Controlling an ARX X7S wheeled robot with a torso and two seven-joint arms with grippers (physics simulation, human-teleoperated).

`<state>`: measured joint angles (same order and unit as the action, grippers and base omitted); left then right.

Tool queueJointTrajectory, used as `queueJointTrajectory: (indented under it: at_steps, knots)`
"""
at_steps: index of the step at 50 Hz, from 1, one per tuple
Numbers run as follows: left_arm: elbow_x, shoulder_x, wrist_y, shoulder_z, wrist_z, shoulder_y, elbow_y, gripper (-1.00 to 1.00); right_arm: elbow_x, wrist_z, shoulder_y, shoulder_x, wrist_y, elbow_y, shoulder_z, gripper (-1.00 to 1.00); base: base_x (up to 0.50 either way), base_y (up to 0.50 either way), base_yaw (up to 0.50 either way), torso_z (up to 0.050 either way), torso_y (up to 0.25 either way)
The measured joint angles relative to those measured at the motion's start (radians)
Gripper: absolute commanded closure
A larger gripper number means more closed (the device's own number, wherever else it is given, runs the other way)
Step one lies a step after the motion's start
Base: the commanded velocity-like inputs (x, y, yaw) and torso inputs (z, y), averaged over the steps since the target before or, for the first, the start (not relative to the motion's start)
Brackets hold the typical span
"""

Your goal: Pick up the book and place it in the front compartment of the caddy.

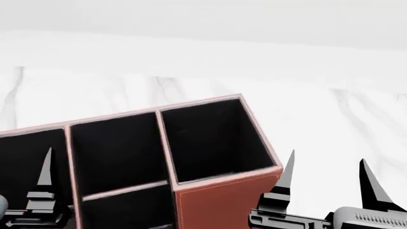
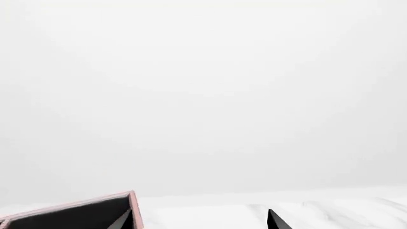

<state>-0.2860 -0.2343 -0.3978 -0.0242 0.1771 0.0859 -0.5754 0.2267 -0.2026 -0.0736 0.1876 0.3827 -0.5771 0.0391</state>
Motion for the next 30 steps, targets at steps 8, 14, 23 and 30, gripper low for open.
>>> queueJointTrajectory:
  at_steps: [8,14,23,30]
  knots:
    - [-0.005,-0.005,0.004,-0.004,0.006,0.0,0.004,-1.0,0.001,-0.005,0.001,0.005,-0.008,0.003,-0.004,-1.0,0.0,0.0,0.5,0.0,0.0]
    - [-0.009,-0.008,0.008,-0.007,0.01,0.0,0.008,-1.0,0.002,-0.009,0.001,0.009,-0.013,0.005,-0.008,-1.0,0.0,0.0,0.5,0.0,0.0]
    - [-0.016,-0.013,0.012,-0.011,0.016,0.0,0.011,-1.0,0.007,-0.016,0.002,0.017,-0.021,0.009,-0.014,-1.0,0.0,0.0,0.5,0.0,0.0]
    - [-0.024,-0.018,0.012,-0.011,0.019,0.0,0.013,-1.0,0.019,-0.022,0.0,0.02,-0.021,0.014,-0.015,-1.0,-0.02,0.08,0.21,0.0,0.0]
